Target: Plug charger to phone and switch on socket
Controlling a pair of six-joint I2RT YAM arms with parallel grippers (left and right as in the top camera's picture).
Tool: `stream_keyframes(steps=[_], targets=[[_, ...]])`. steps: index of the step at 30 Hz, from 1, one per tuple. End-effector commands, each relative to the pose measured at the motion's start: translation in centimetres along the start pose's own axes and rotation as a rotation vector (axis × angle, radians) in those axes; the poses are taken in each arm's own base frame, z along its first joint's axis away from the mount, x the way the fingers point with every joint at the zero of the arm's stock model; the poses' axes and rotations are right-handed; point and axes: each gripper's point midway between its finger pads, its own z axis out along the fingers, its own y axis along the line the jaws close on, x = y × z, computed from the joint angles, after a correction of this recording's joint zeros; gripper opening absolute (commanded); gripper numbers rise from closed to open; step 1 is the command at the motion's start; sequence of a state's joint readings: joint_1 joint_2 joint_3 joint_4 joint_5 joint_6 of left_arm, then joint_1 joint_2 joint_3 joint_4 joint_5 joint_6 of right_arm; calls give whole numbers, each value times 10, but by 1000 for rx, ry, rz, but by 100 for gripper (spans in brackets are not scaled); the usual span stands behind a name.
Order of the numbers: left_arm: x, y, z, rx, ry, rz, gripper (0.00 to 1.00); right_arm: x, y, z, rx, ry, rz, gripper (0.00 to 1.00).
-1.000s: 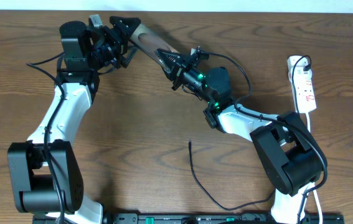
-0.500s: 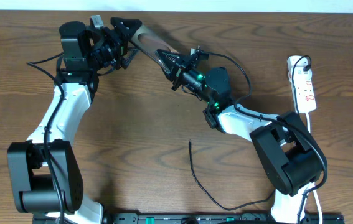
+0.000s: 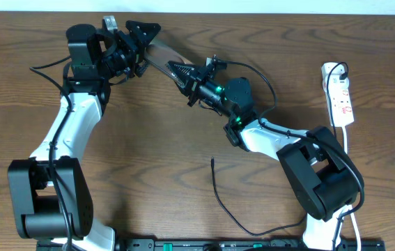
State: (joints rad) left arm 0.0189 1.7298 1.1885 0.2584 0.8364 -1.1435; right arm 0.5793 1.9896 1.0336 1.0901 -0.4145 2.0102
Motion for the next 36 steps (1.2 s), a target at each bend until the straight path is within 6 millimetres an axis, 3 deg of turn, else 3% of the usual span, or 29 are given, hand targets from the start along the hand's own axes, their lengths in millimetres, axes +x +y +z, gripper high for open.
stream_keyframes(steps=[1,6,16,25,36], targets=[[-1,-5,-2,13,6,24,93,9,12,3,-29,27,-42,1],[-4,-4,-2,7,-10,-41,75,8,10,3,-20,23,-41,1],[-4,-4,-2,5,-14,-81,59,9,4,5,0,21,-32,1],[-4,-3,-2,5,-13,-66,28,10,3,5,1,22,-31,1],[-3,-4,-1,5,-11,50,20,10,3,5,1,23,-31,1]])
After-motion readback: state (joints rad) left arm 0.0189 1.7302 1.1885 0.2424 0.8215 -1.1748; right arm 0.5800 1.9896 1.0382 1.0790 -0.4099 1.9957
